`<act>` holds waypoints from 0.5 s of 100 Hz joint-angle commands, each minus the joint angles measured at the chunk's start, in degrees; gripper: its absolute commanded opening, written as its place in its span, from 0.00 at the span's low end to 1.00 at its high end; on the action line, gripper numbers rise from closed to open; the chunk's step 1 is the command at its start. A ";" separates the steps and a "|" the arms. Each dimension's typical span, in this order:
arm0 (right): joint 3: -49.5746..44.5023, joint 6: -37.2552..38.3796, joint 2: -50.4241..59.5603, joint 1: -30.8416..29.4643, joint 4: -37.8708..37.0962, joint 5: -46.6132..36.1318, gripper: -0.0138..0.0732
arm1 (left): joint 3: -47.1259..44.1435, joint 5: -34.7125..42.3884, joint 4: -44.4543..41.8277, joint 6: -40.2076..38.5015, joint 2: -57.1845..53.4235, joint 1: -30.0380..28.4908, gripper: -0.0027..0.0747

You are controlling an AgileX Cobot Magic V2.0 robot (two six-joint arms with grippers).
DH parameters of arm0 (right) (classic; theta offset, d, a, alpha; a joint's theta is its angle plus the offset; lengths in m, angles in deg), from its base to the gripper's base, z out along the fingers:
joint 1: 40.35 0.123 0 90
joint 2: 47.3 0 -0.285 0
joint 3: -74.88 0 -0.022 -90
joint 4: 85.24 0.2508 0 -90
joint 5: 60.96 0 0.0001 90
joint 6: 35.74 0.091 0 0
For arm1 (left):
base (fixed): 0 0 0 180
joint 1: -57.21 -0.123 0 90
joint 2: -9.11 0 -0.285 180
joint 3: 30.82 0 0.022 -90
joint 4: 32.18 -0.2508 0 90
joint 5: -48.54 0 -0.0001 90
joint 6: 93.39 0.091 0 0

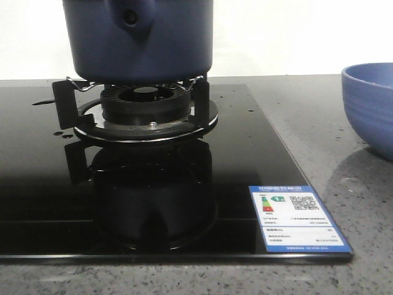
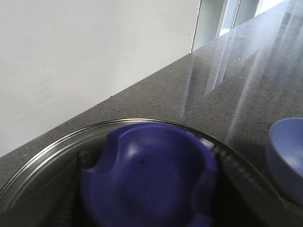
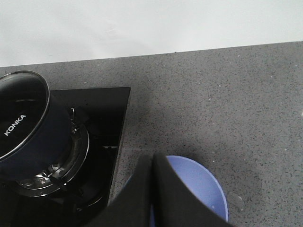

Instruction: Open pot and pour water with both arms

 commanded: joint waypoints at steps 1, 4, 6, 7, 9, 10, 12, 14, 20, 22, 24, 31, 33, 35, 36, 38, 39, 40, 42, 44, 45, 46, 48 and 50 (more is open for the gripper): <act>1.67 -0.60 0.39 0.10 0.20 -3.30 0.08 | 1.45 -1.66 1.86 -0.83 -2.38 0.28 0.46; 1.67 -0.60 0.39 0.10 0.20 -3.30 0.08 | 1.45 -1.34 2.54 -0.83 -2.38 0.28 0.52; 1.67 -0.60 0.39 0.10 0.20 -3.30 0.08 | 1.45 -1.16 2.84 -0.83 -2.49 0.28 0.57; 1.67 -0.60 0.39 0.10 0.20 -3.30 0.08 | 1.45 -0.93 3.08 -0.83 -2.49 0.28 0.59; 1.67 -0.60 0.39 0.10 0.20 -3.30 0.08 | 1.45 -0.78 3.36 -0.83 -2.62 0.28 0.63; 1.67 -0.60 0.39 0.10 0.20 -3.30 0.08 | 1.45 -0.78 3.48 -0.83 -2.74 0.28 0.66; 1.67 -0.60 0.39 0.10 0.20 -3.30 0.08 | 1.45 -0.51 3.77 -0.83 -2.92 0.28 0.70; 1.67 -0.60 0.39 0.10 0.20 -3.30 0.08 | 1.45 -0.19 3.79 -0.83 -3.25 0.28 0.72; 1.58 -0.60 0.39 0.10 0.20 -4.02 0.08 | 1.45 0.70 4.03 -0.83 -4.52 0.28 0.78; 1.58 -0.60 0.39 0.10 0.20 -4.46 0.08 | 1.45 1.14 4.03 -0.83 -5.03 0.28 0.78; 1.43 -0.60 0.39 0.10 0.20 -4.64 0.08 | 1.45 1.31 4.03 -0.83 -5.41 0.28 0.78; 1.00 -1.30 0.39 0.31 0.20 -5.81 0.08 | 1.45 2.51 4.03 -0.83 -7.40 0.28 0.78; 0.66 -1.41 0.39 0.47 0.20 -6.18 0.08 | 1.45 2.68 4.03 -0.83 -8.29 0.28 0.78; 0.25 -1.80 0.39 0.65 0.20 -6.43 0.08 | 1.45 2.77 4.03 -0.83 -8.71 0.28 0.77; 0.12 -1.78 0.53 0.91 0.20 -6.69 0.08 | 1.45 2.81 4.03 -0.83 -8.95 0.28 0.77; -0.36 -2.25 0.65 1.14 0.20 -6.95 0.08 | 1.45 2.81 4.03 -0.88 -9.68 0.17 0.77; -0.77 -2.67 0.63 1.38 0.20 -6.96 0.08 | 1.45 2.81 4.03 -1.12 -10.22 0.02 0.76; -0.98 -2.92 0.76 1.50 0.20 -7.24 0.08 | 1.45 2.81 4.03 -1.27 -10.50 0.01 0.76; -1.68 -3.59 0.94 1.90 0.20 -7.38 0.08 | 1.45 2.81 3.87 -2.08 -11.31 -0.08 0.76; -2.54 -4.15 1.23 2.28 0.10 -7.76 0.08 | 1.34 2.91 3.75 -3.50 -12.46 -0.36 0.75; -2.87 -4.29 1.45 2.43 0.10 -8.04 0.08 | 1.34 3.09 3.75 -3.93 -12.77 -0.37 0.75; -3.56 -4.63 1.60 2.68 0.10 -8.21 0.08 | 1.34 3.23 3.75 -4.42 -13.08 -0.37 0.74; -4.29 -4.96 2.13 3.04 0.10 -8.76 0.08 | 1.21 3.64 3.62 -6.11 -14.04 -0.59 0.72; -5.50 -5.55 2.77 3.37 0.10 -9.39 0.08 | 0.92 4.21 3.60 -7.36 -14.73 -0.70 0.70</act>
